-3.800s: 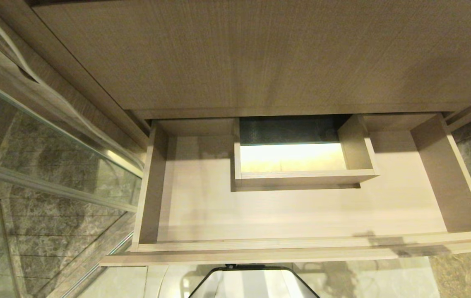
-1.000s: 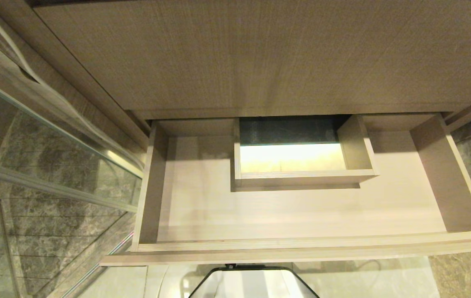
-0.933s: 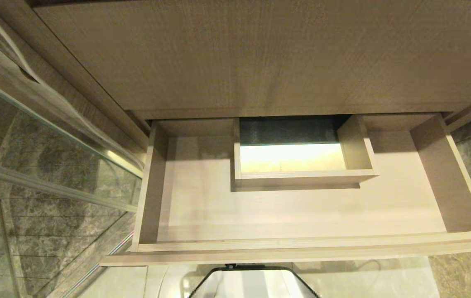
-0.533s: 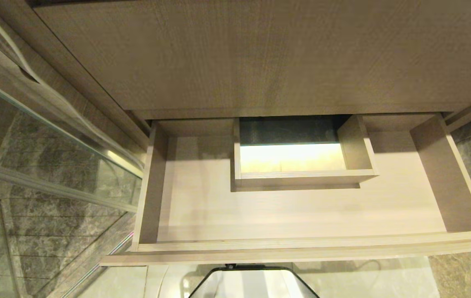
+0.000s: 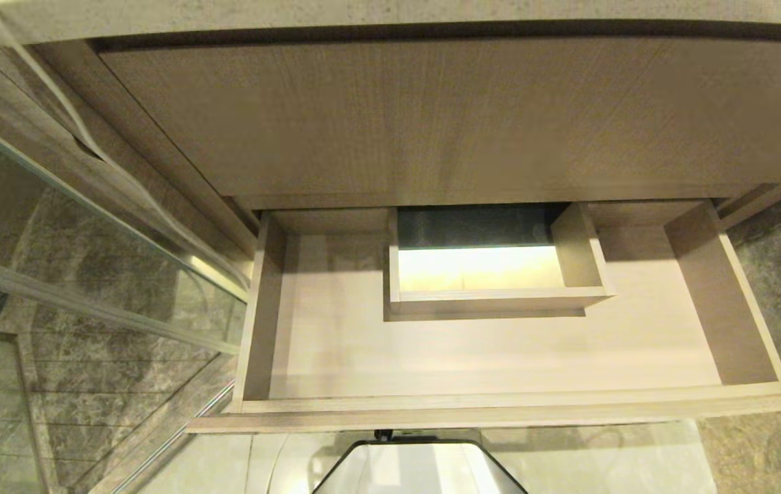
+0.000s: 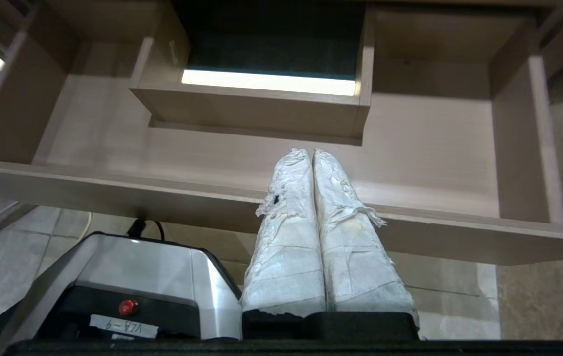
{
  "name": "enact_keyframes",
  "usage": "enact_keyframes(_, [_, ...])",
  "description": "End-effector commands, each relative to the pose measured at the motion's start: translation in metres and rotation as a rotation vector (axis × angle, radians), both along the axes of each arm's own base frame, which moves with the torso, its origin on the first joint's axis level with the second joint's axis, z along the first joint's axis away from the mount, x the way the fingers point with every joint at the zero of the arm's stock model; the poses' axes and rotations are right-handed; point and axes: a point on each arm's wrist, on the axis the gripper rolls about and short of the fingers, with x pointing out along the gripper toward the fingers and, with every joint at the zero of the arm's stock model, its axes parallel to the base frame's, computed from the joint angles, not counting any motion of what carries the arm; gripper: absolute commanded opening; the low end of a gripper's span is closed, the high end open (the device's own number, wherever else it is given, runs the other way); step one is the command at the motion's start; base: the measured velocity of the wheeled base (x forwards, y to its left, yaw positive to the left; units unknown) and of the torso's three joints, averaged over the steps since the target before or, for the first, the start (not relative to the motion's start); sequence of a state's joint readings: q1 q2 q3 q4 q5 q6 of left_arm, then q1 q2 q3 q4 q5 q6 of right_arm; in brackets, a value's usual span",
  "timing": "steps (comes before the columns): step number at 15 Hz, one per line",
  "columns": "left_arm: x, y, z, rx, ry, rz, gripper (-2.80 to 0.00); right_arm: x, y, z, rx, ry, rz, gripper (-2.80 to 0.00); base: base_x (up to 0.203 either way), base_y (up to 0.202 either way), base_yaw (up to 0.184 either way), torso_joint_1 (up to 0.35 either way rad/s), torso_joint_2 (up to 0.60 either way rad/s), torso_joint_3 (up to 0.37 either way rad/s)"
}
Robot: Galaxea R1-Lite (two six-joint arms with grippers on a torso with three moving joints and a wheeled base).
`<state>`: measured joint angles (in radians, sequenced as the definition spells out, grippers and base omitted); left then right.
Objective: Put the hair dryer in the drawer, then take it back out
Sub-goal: Pick up the hairdryer
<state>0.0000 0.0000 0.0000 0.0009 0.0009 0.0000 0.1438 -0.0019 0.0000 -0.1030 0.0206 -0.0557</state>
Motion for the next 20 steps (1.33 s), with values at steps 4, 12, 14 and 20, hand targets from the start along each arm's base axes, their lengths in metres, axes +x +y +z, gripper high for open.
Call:
enact_keyframes(4, [0.0, 0.0, -0.0001, 0.0, 0.001, 0.001, -2.8, 0.0004, 0.0001, -0.0118, -0.001, 0.0, 0.001, -2.8, 0.0, 0.0, 0.0, 0.165, -0.51, -0.196])
enact_keyframes(12, [0.0, 0.0, -0.0004, 0.0, 0.001, 0.001, -2.8, 0.0004, 0.0001, -0.0118, -0.003, 0.0, 0.001, -2.8, 0.0, 0.0, 0.0, 0.409, -0.54, -0.239])
enact_keyframes(14, [0.0, 0.0, -0.0004, 0.0, 0.0, 0.0, -2.8, 0.0004, 0.0001, -0.0118, -0.003, 0.0, 0.001, -2.8, 0.0, 0.0, 0.0, 0.344, -0.6, -0.261])
enact_keyframes(20, [0.0, 0.0, -0.0001, 0.0, 0.001, 0.001, -2.8, 0.0004, 0.0001, -0.0118, -0.003, 0.0, 0.001, -2.8, 0.0, 0.0, 0.0, 0.249, -0.45, -0.21])
